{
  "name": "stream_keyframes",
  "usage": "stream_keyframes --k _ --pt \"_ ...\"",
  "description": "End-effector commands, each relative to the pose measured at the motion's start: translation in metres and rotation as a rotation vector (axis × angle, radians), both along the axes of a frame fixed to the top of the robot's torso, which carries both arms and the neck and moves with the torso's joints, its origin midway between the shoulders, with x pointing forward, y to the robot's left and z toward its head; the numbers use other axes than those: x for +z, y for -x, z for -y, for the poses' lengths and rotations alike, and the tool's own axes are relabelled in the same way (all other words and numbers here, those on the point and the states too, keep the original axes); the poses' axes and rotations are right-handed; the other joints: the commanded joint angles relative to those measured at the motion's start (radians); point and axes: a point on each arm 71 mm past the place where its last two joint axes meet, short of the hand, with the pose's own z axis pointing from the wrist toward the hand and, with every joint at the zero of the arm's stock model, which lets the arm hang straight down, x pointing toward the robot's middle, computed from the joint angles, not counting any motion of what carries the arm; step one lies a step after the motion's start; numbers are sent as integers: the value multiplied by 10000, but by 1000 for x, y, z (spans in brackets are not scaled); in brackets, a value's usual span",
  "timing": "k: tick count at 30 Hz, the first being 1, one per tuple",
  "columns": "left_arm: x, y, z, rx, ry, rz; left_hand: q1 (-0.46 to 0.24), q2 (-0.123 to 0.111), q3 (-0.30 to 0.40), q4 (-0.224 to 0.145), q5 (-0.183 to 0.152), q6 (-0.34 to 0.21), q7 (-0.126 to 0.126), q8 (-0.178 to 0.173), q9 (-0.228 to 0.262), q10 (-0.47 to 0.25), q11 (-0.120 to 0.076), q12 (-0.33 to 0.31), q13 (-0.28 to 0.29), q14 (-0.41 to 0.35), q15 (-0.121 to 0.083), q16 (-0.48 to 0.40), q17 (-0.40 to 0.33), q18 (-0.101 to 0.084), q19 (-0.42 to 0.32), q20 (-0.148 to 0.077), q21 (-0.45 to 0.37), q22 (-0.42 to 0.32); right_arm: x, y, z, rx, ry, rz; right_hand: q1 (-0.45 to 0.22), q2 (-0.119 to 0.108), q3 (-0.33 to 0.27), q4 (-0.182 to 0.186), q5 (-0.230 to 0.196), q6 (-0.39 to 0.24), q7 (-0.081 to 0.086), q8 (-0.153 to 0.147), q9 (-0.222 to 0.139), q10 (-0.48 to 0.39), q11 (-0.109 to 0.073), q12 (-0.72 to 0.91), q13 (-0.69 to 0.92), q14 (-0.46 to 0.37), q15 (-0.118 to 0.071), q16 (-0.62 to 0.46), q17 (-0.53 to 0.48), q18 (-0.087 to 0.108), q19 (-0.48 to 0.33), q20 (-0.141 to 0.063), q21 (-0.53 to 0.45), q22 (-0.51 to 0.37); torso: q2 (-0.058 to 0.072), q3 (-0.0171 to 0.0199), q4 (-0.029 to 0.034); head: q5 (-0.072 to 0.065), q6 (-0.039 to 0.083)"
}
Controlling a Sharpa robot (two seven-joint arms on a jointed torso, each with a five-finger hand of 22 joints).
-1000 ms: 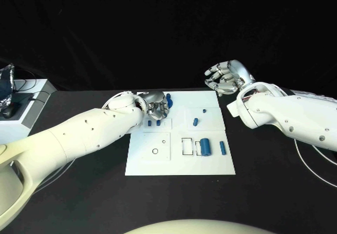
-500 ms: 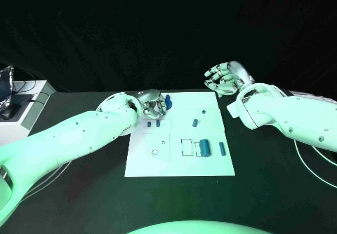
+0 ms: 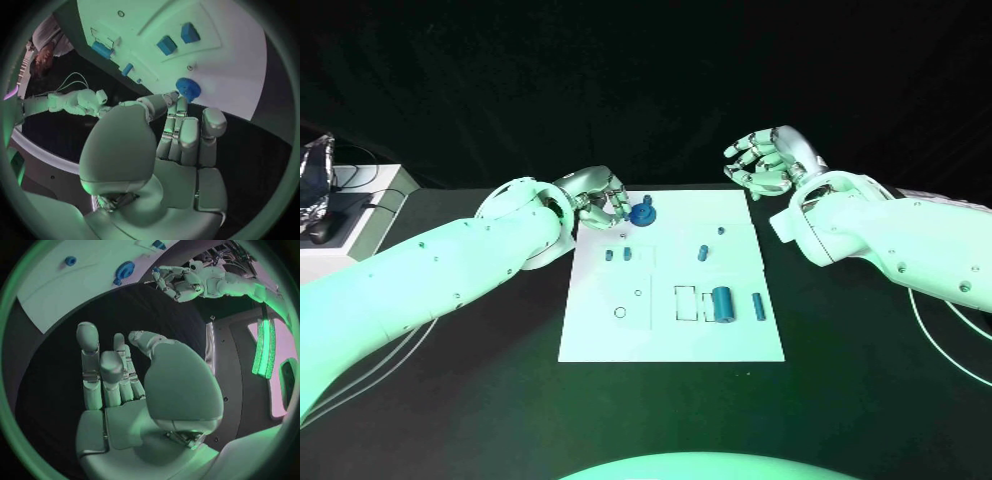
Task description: Assemble the parts on the task board
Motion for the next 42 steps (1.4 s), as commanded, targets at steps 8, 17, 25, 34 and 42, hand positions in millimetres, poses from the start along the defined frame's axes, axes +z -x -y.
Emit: stream_keyframes --k 8,17,25,34,42 --pt "-7 -1 -12 159 -477 -796 -101 -1 25 -24 33 52 17 -54 12 96 9 -66 8 31 17 28 -118 -182 44 -12 20 -1 0 0 1 84 39 18 -92 3 -30 -54 23 23 47 21 11 63 6 -51 -28 0 48 -42 9 110 38 53 -35 3 -51 -20 37 32 -61" --pt "-17 -2 -12 206 -747 -813 -107 5 26 -24 30 61 12 -55 15 107 5 -81 10 25 16 23 -135 -183 46 -11 23 4 -1 0 -1 107 37 7 -92 3 -30 -54 23 23 47 21 11 63 6 -51 -28 0 48 -42 9 110 38 53 -35 3 -20 -13 17 51 -48" --pt "-22 -3 -8 194 -748 -837 -120 10 25 -23 26 74 7 -57 19 127 0 -103 13 18 13 16 -159 -180 38 -10 17 -3 -1 0 -1 126 34 -1 -92 3 -30 -54 23 23 47 21 11 63 6 -51 -28 0 48 -42 9 110 38 53 -35 3 -11 -10 23 41 -65" --pt "-24 -3 -2 110 -692 -850 -134 5 18 -22 22 79 6 -61 21 136 0 -117 14 17 11 14 -165 -178 31 -10 12 -9 -1 0 -2 152 30 -5 -99 2 -31 -65 26 28 43 22 12 79 4 -85 -60 -8 47 -63 -9 116 30 53 -78 -19 -18 -9 23 32 -81" --pt "-26 -3 0 102 -706 -899 -163 0 6 -16 15 87 3 -70 25 153 -2 -151 16 20 10 12 -162 -179 33 -9 13 -5 -1 0 -3 166 25 -4 -99 2 -31 -65 26 28 43 22 12 79 4 -85 -60 -8 47 -63 -9 116 30 53 -78 -19 -23 -4 23 21 -82"
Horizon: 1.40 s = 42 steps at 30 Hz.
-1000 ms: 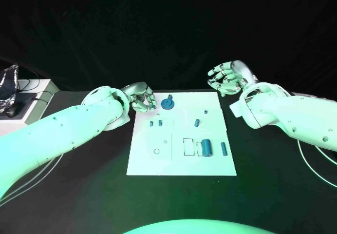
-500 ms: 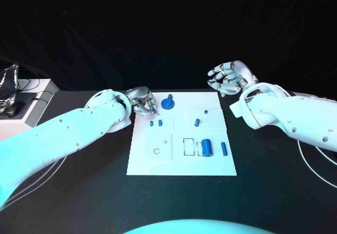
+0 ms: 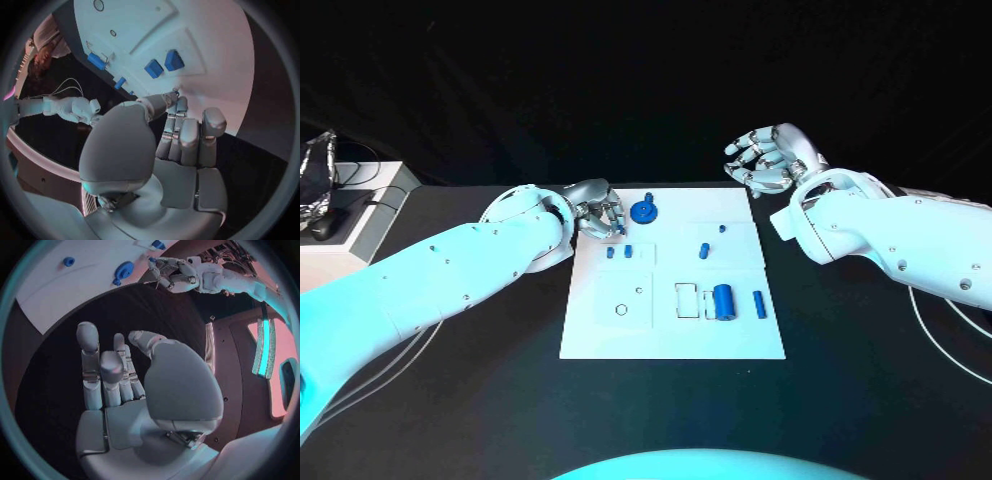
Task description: Assemble the parts on the task board
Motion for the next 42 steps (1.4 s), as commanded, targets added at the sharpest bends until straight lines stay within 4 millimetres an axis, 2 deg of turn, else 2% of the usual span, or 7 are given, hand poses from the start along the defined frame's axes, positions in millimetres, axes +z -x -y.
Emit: stream_keyframes --k 1,42 --pt "-1 1 3 -154 -52 -61 -68 -12 7 -17 16 86 -12 -20 17 68 11 -56 -2 21 10 13 5 -180 35 -9 13 -2 0 0 -2 153 34 24 -100 2 -6 -41 27 28 43 22 16 79 3 -34 -8 -8 47 -63 -3 117 30 53 -33 -9 -5 4 1 -7 -4" --pt "-12 2 13 -227 -580 -502 -107 -17 -13 -28 -17 78 -15 -59 22 97 11 -152 7 -46 8 -32 -155 -156 -53 -9 -53 -92 0 1 0 148 37 26 -102 7 -4 -56 29 37 40 25 18 100 0 -69 -43 -7 45 -63 9 120 28 53 -52 -17 -7 -5 2 -74 -96"
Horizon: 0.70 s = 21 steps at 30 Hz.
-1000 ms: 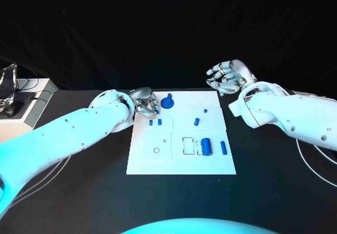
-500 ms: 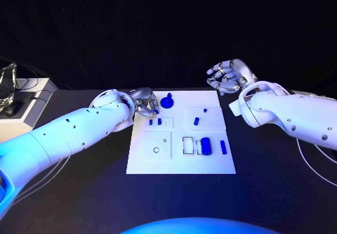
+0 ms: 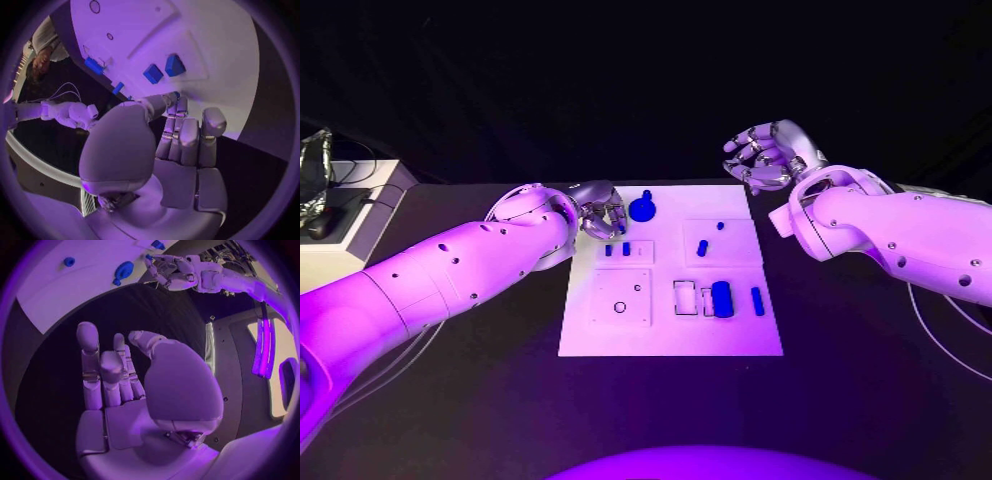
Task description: Assemble the parts on the task board
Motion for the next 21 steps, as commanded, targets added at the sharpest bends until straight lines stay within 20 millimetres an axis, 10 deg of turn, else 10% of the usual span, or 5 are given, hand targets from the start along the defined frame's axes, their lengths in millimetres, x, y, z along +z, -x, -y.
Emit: stream_keyframes --k 1,21 --pt "-6 3 3 -204 -70 -401 -119 -19 -19 -25 -12 43 23 15 18 75 -10 -79 11 -61 10 -41 -64 -151 -74 -8 -68 -50 0 0 -2 149 42 28 -103 7 -4 -56 29 37 40 25 11 100 0 -69 -9 -8 45 -63 12 119 28 53 -53 -8 -4 3 -1 -8 -19" --pt "-12 3 0 -190 -348 -654 -171 -19 -75 -36 -28 95 -5 2 45 77 -13 -227 25 -162 11 -95 -252 -109 -248 0 -200 -218 0 0 1 84 63 -1 -114 7 -6 -67 30 44 40 26 12 119 1 -103 -43 -17 44 -93 -15 123 25 53 -81 -21 -7 -3 9 -23 -22"
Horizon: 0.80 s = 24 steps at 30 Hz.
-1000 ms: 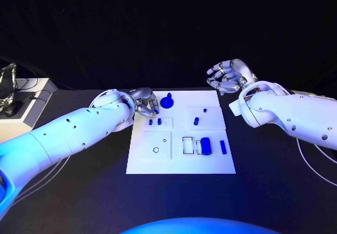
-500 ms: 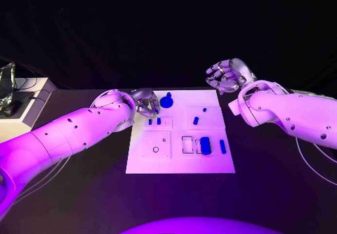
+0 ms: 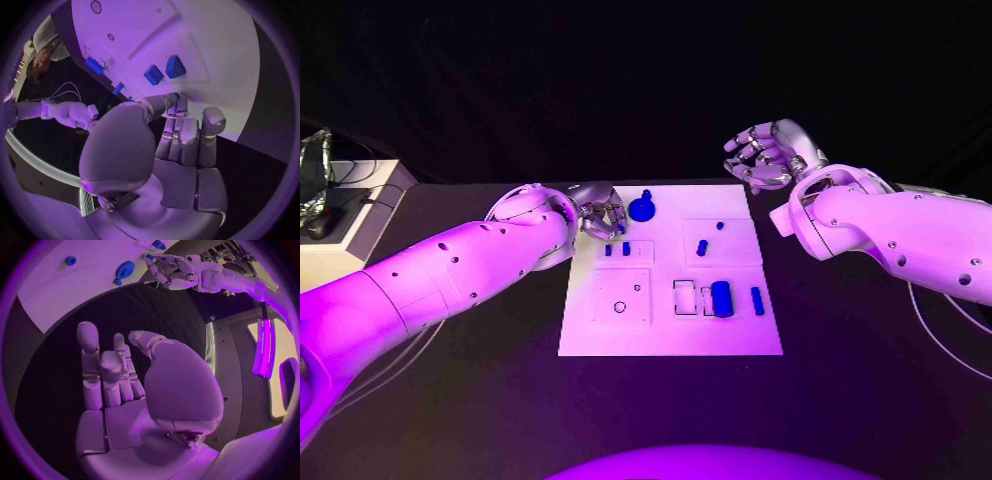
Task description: Assemble the parts on the task board
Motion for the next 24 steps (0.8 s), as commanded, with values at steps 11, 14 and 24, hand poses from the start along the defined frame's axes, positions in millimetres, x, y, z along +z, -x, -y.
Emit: stream_keyframes --k 11,14,24 --pt "-9 2 0 -112 -100 -162 -149 -100 -90 -46 -57 -627 36 -504 -129 41 28 -343 53 -175 59 -31 -84 -81 -209 42 -165 -144 0 0 -1 124 49 0 -120 4 -9 -70 29 42 41 24 14 51 4 -40 -20 -21 45 -44 -21 128 18 53 -60 -26 2 -1 -9 4 4" --pt "-8 2 -1 -89 -28 -75 -148 -105 -100 -52 -54 -726 41 -585 -153 57 21 -380 68 -180 48 -26 -82 -79 -211 35 -172 -147 0 0 -1 113 48 8 -125 1 -12 -72 29 41 43 22 14 49 6 -50 -29 -29 46 -65 -45 132 10 53 -92 -44 1 -3 -6 -7 4" --pt "-7 2 -6 76 6 25 -183 -170 -156 -41 -53 -1158 -10 -918 -274 74 12 -541 122 -262 42 -41 -215 -60 -295 28 -256 -242 0 0 1 74 56 14 -199 0 22 -96 37 13 103 -8 -1 -130 91 -410 -316 -79 104 -179 -108 135 -24 87 -230 -103 7 -5 -10 -28 6"
